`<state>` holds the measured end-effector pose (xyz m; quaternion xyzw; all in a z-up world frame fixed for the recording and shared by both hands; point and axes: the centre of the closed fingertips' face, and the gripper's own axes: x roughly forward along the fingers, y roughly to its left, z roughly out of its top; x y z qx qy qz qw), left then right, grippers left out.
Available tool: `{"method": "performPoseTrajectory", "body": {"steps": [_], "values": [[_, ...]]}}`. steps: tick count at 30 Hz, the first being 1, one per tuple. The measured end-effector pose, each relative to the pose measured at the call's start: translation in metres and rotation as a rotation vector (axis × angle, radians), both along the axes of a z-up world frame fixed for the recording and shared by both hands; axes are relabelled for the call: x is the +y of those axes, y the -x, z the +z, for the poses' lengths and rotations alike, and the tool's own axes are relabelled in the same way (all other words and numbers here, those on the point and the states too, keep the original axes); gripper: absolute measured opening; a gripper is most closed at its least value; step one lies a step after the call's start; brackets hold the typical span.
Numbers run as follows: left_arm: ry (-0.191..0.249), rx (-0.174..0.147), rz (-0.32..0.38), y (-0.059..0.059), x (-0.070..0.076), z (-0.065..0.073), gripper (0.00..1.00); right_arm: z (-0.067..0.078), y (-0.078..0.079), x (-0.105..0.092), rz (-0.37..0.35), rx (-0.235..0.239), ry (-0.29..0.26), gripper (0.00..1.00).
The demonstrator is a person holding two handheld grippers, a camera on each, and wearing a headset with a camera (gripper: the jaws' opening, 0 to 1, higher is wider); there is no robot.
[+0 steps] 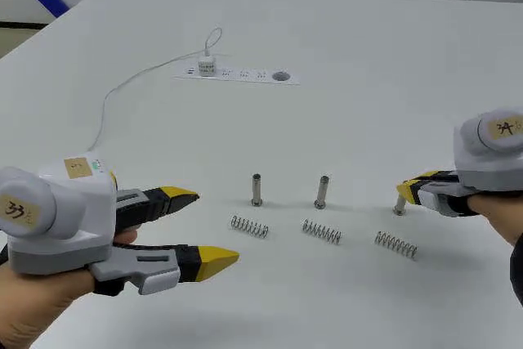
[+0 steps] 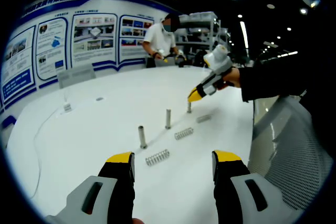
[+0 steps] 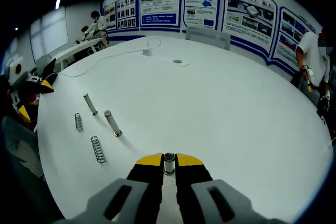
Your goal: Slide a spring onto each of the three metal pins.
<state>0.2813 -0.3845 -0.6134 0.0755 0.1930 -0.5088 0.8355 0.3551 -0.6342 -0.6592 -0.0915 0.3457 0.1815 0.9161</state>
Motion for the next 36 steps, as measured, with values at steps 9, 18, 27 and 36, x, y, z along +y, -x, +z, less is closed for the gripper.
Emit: {"method": "performPoseTrajectory", "body": {"steps": [9,18,27,36], "values": [[-0.001,-0.003,-0.003,0.001,-0.001,0.001,0.61,0.002,0.001,0.000,0.010,-0.007,0.004,0.11],[-0.001,-0.002,-0.006,0.001,-0.002,0.001,0.61,0.011,0.005,-0.001,0.009,-0.030,0.006,0.14],[-0.002,-0.001,-0.016,0.002,-0.004,-0.001,0.61,0.041,0.011,0.007,0.031,-0.103,0.008,0.16],[-0.002,0.001,-0.017,0.002,-0.004,-0.001,0.61,0.056,0.013,0.050,0.152,-0.138,0.005,0.16]]}}
